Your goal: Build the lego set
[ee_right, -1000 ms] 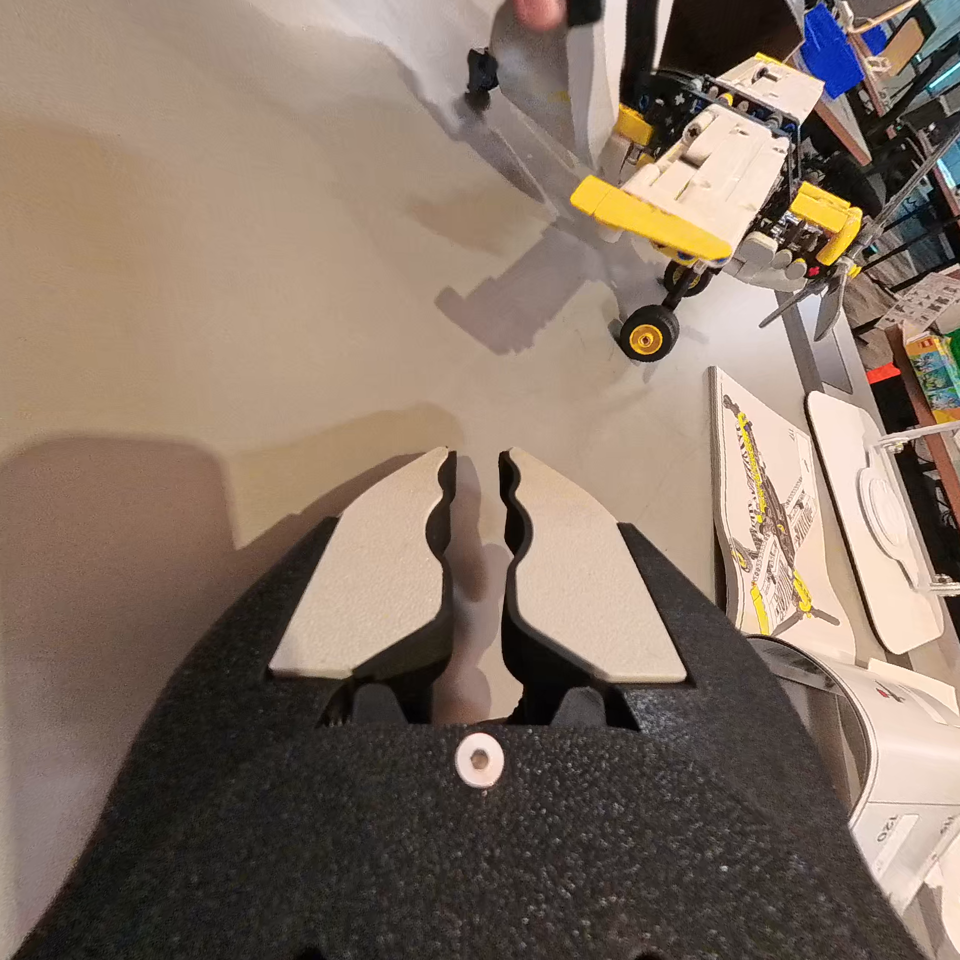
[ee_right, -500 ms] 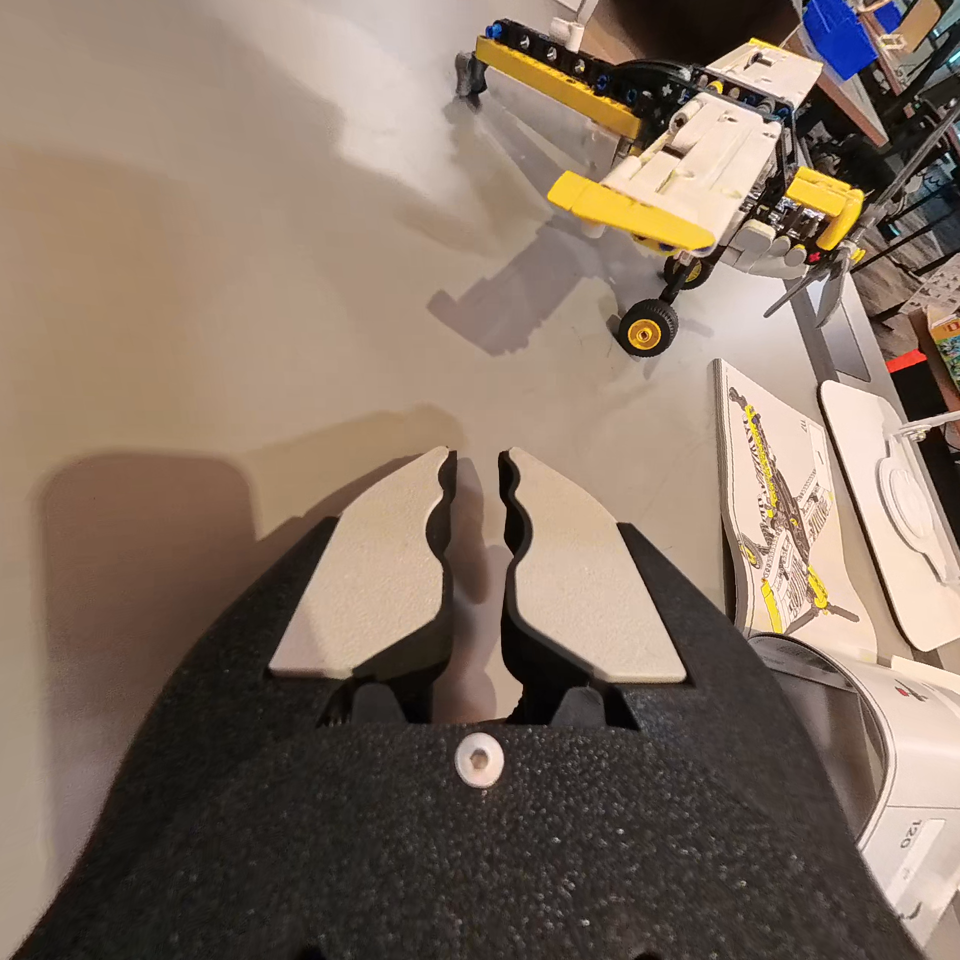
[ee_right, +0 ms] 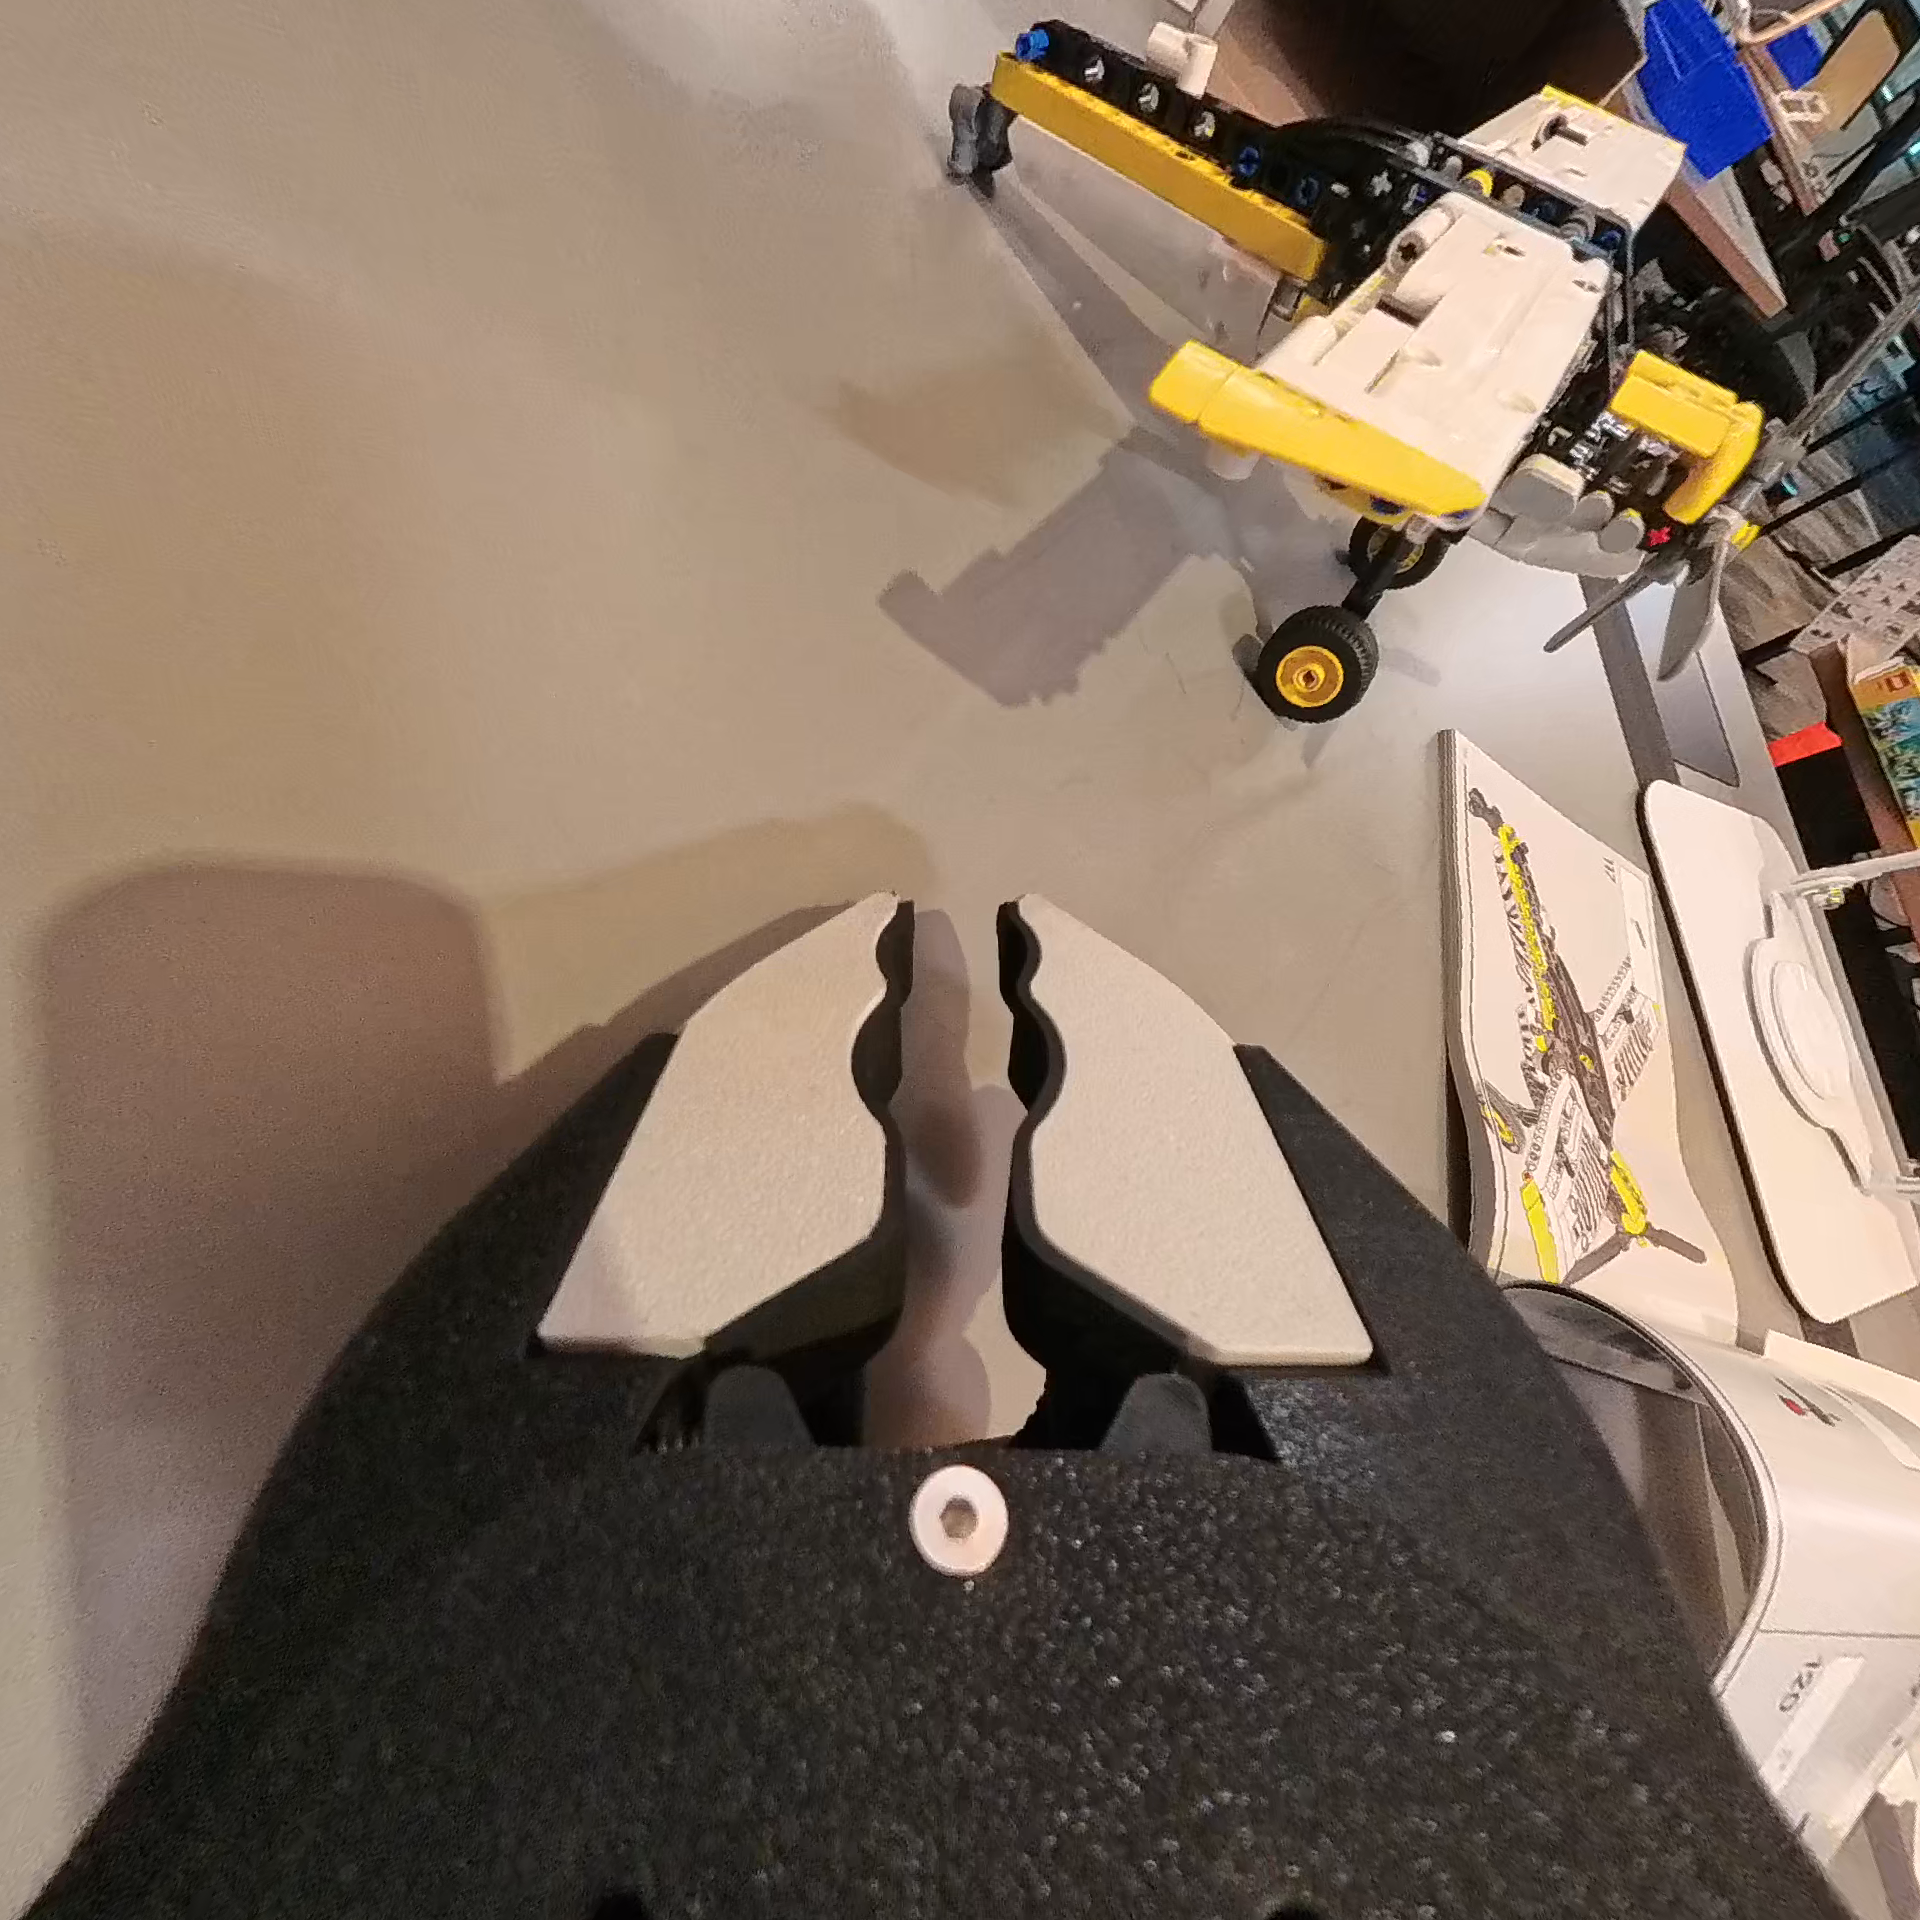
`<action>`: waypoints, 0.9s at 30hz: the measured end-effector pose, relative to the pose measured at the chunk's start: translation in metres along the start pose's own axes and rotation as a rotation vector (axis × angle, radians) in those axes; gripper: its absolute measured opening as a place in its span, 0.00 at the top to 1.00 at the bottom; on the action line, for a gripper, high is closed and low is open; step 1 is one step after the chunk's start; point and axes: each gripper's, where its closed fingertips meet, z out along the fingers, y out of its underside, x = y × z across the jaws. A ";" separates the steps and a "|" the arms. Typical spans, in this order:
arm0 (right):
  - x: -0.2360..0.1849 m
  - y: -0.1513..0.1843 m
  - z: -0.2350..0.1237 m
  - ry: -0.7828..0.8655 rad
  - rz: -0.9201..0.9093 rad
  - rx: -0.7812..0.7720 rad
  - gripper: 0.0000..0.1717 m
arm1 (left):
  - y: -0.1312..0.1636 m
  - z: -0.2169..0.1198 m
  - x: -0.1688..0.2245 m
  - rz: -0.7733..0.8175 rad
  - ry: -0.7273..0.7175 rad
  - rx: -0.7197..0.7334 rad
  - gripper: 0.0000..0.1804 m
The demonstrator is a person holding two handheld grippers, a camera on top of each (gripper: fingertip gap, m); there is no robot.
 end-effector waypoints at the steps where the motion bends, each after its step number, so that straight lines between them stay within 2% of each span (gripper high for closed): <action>1: 0.000 0.000 0.000 0.001 -0.002 0.000 0.91 | 0.012 0.010 -0.003 -0.024 0.014 -0.072 0.56; 6: 0.000 0.000 0.000 0.003 -0.002 -0.001 0.91 | 0.037 0.058 -0.011 -0.119 0.062 -0.236 0.62; 9: 0.000 0.000 0.000 0.008 -0.006 0.000 0.91 | 0.033 0.080 -0.011 -0.095 0.100 -0.244 0.73; 13: 0.000 0.000 0.000 0.005 -0.007 0.000 0.92 | 0.022 0.108 0.001 -0.040 0.206 -0.211 0.70; 15: 0.000 0.000 0.000 0.003 -0.006 0.000 0.92 | 0.028 0.109 0.001 -0.036 0.223 -0.282 0.66; 17: 0.000 0.000 0.000 0.002 -0.005 0.001 0.92 | 0.024 0.088 0.004 -0.043 0.225 -0.264 0.59; 20: -0.001 0.000 0.000 -0.002 -0.009 0.004 0.92 | 0.005 0.032 0.026 0.025 0.300 -0.119 0.58; 21: -0.001 0.000 0.000 -0.005 -0.010 0.005 0.92 | 0.003 0.012 0.039 0.056 0.356 -0.104 0.57; 24: -0.002 -0.001 0.001 -0.018 -0.006 0.005 0.92 | 0.010 -0.057 0.105 0.139 0.744 -0.139 0.56; 25: -0.002 -0.001 0.001 -0.020 -0.004 0.005 0.92 | 0.013 -0.073 0.121 0.174 0.826 -0.152 0.56; 27: -0.002 -0.001 0.001 -0.021 -0.004 0.005 0.92 | 0.021 -0.083 0.139 0.273 0.847 -0.167 0.57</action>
